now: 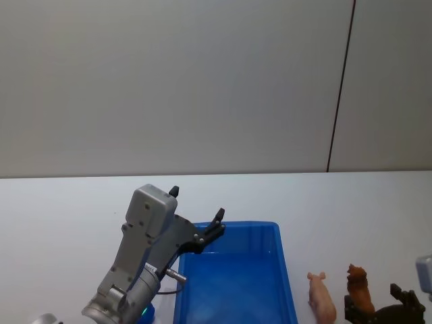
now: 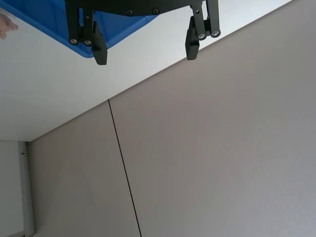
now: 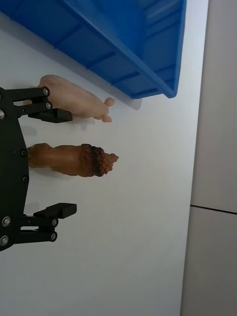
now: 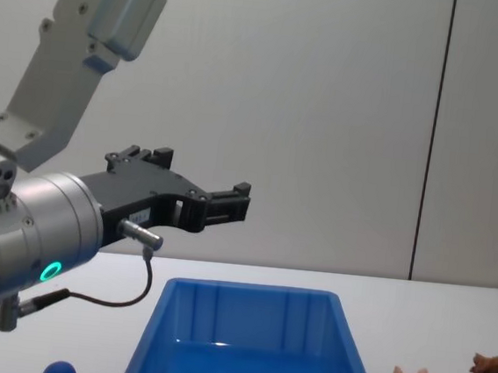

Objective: Pick up the two dolls from the table and place them into the box.

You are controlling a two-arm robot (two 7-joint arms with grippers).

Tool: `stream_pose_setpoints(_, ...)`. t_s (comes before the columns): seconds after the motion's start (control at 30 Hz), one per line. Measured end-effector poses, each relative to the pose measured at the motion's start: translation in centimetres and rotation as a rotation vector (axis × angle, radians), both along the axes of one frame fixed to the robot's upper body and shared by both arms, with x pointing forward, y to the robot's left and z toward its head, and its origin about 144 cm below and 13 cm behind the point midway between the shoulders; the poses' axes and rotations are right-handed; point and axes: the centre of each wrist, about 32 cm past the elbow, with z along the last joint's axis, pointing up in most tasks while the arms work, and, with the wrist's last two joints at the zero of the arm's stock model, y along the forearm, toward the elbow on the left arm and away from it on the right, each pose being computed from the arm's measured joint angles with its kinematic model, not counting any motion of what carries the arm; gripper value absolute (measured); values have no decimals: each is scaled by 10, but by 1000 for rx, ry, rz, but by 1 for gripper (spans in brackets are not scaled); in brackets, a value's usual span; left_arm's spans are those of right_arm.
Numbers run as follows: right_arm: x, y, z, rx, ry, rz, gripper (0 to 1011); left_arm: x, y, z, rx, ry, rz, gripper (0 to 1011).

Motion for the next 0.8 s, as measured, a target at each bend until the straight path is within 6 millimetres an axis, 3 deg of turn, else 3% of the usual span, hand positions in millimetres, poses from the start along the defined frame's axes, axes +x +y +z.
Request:
stream_pose_setpoints(0.13, -1, 1, -5, -11, 13, -5, 997, 0, 0, 0, 0, 0, 0, 1001)
stream_pose_setpoints(0.6, 4, 3, -20, -33, 17, -9, 623, 0, 0, 0, 0, 0, 0, 1001)
stream_pose_setpoints(0.8, 7, 4, -26, -38, 1, -5, 405, 0, 0, 0, 0, 0, 0, 1001)
